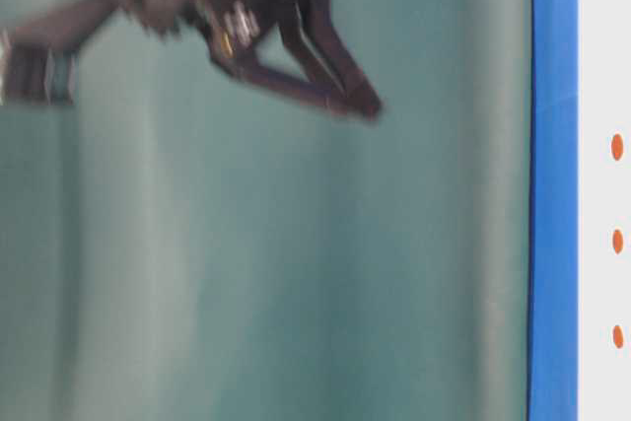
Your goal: Touch the tip of the soldering iron to the mark.
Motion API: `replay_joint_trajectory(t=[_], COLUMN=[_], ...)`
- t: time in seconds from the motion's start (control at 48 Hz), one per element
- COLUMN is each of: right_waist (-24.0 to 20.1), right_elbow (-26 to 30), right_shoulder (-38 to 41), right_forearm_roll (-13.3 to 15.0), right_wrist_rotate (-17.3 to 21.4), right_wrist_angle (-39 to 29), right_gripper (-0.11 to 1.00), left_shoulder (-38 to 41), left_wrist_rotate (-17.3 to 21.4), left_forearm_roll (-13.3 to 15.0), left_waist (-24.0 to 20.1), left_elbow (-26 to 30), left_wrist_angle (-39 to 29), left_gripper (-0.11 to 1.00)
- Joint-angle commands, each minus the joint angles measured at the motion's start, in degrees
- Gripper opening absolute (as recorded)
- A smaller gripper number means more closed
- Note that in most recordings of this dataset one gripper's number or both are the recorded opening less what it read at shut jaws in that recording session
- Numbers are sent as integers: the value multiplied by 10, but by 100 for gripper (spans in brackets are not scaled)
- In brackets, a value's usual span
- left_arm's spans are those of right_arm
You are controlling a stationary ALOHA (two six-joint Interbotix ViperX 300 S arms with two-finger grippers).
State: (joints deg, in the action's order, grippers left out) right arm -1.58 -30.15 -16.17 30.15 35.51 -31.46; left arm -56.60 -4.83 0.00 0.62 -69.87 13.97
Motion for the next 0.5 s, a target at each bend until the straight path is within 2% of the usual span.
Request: replay_joint_trajectory(t=[0.0,0.48], right_waist=[3,2], right_elbow=[-26,-175], right_shoulder=[-61,-305], right_forearm_roll=[2,1], right_wrist_rotate=[1,3], right_wrist_angle=[4,0], right_gripper=[86,85], left_shoulder=[1,-5], left_wrist_rotate=[-1,-1], left_forearm_roll=[0,0], left_waist=[2,2], left_elbow=[7,7], left_wrist_angle=[0,0], left_gripper=[0,0])
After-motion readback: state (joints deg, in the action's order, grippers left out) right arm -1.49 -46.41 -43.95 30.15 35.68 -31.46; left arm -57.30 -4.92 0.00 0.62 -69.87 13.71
